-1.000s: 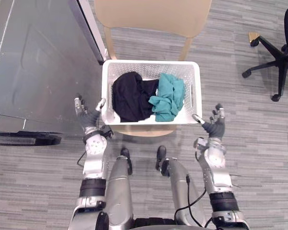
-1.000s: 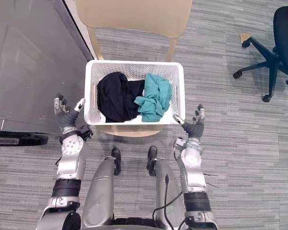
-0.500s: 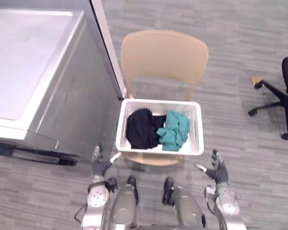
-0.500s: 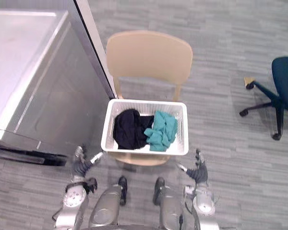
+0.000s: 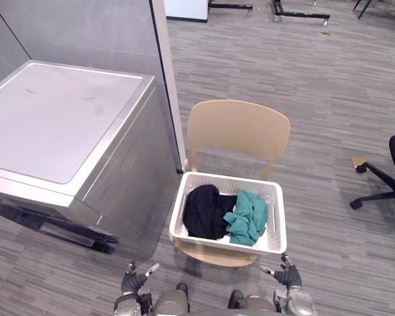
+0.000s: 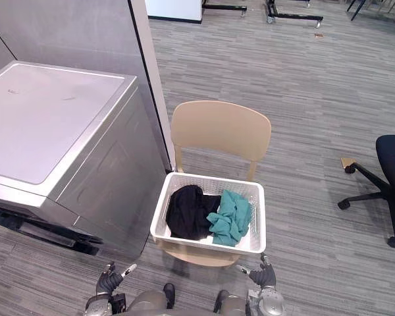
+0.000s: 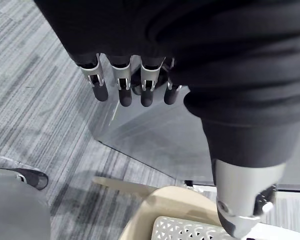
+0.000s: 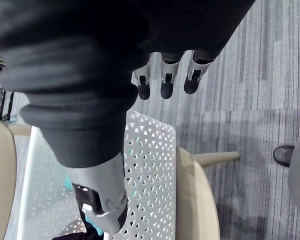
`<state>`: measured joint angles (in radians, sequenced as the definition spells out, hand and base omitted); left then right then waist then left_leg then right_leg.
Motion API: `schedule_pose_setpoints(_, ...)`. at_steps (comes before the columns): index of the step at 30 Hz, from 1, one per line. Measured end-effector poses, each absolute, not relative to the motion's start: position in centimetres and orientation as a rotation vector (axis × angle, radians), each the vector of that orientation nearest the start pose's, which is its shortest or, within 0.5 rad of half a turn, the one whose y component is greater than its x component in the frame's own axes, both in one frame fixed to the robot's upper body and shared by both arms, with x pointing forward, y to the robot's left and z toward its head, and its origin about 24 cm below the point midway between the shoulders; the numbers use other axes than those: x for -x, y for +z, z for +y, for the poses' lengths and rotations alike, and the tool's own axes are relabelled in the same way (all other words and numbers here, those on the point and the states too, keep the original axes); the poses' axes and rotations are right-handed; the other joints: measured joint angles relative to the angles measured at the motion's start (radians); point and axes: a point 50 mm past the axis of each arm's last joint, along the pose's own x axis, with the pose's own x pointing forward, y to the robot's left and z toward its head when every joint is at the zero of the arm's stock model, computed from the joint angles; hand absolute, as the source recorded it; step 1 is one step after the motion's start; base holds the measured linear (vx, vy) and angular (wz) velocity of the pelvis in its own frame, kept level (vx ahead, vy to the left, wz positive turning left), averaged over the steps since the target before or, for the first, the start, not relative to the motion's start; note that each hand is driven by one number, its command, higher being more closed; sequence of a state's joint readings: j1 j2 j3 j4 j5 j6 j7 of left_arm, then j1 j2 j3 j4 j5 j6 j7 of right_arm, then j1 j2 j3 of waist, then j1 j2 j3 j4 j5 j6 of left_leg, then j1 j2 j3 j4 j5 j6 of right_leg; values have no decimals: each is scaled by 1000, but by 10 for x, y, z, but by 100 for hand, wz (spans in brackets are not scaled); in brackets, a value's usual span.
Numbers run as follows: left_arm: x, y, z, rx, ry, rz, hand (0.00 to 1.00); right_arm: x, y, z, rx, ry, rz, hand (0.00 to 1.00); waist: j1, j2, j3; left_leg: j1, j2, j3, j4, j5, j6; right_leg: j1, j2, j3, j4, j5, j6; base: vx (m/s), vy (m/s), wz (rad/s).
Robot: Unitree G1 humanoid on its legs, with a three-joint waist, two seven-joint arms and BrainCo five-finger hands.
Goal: Pick up the laundry basket with both hands and put the clothes into the washing machine.
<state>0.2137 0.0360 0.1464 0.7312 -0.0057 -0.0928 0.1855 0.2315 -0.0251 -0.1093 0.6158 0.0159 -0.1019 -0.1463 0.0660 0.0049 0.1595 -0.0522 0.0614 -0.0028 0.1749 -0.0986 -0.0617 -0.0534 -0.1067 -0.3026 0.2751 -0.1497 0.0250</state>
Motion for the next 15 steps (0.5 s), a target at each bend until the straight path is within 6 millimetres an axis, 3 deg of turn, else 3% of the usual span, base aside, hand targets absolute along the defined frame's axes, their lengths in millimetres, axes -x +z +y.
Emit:
schedule_pose_setpoints(3,-122,-130,199,-41,390,810,0,-123,-122,-198,3,-347,752,0,3,-1,1,-53,-26,-68,28,19,3,-6,-32,-80,24,-16,11,-84,11,87)
schedule_pose_setpoints(5,-132,-128,194,-35,374,788,0,-124,-124,-197,-16,-368,763,0,2,-5,-2,-104,-35,-43,32,30,7,-25,-70,-149,57,-30,9,-117,44,109)
schedule_pose_setpoints(6,-139,-127,190,-41,358,777,0,-127,-127,-199,-30,-401,777,0,0,-14,-1,-141,13,99,56,23,17,-51,-105,-203,64,-24,3,-71,35,97)
schedule_pose_setpoints(8,-138,-128,188,-49,351,789,0,-131,-128,-201,-19,-397,789,0,-5,-18,0,-152,41,171,97,18,25,-54,-141,-231,82,-21,7,4,73,86)
schedule_pose_setpoints(9,-134,-132,187,-64,345,812,0,-135,-129,-204,-5,-396,801,0,-23,-27,4,-135,89,232,150,16,23,-48,-186,-259,98,-11,24,17,214,83)
schedule_pose_setpoints(11,-129,-135,189,-78,342,835,0,-139,-129,-208,9,-394,805,0,-40,-17,-1,-72,166,314,131,14,18,-34,-224,-282,103,9,58,-18,262,64)
schedule_pose_setpoints(12,-129,-136,188,-80,340,840,0,-141,-128,-209,14,-392,800,0,-50,-6,-4,-57,177,332,104,14,8,-28,-231,-289,100,19,74,-32,307,50)
schedule_pose_setpoints(13,-131,-136,188,-97,323,845,0,-144,-127,-211,18,-392,793,0,-57,6,-8,-41,153,361,68,-4,-26,-5,-241,-304,68,47,111,-38,342,47)
schedule_pose_setpoints(14,-136,-135,191,-123,307,833,0,-144,-129,-204,2,-376,802,0,-51,-11,-10,-36,112,349,41,5,-15,18,-247,-312,3,87,118,-29,327,48)
schedule_pose_setpoints(15,-136,-134,194,-142,299,830,0,-144,-130,-201,-9,-372,803,0,-54,-12,-10,-36,93,337,27,14,-7,33,-249,-316,-32,105,117,-27,277,59)
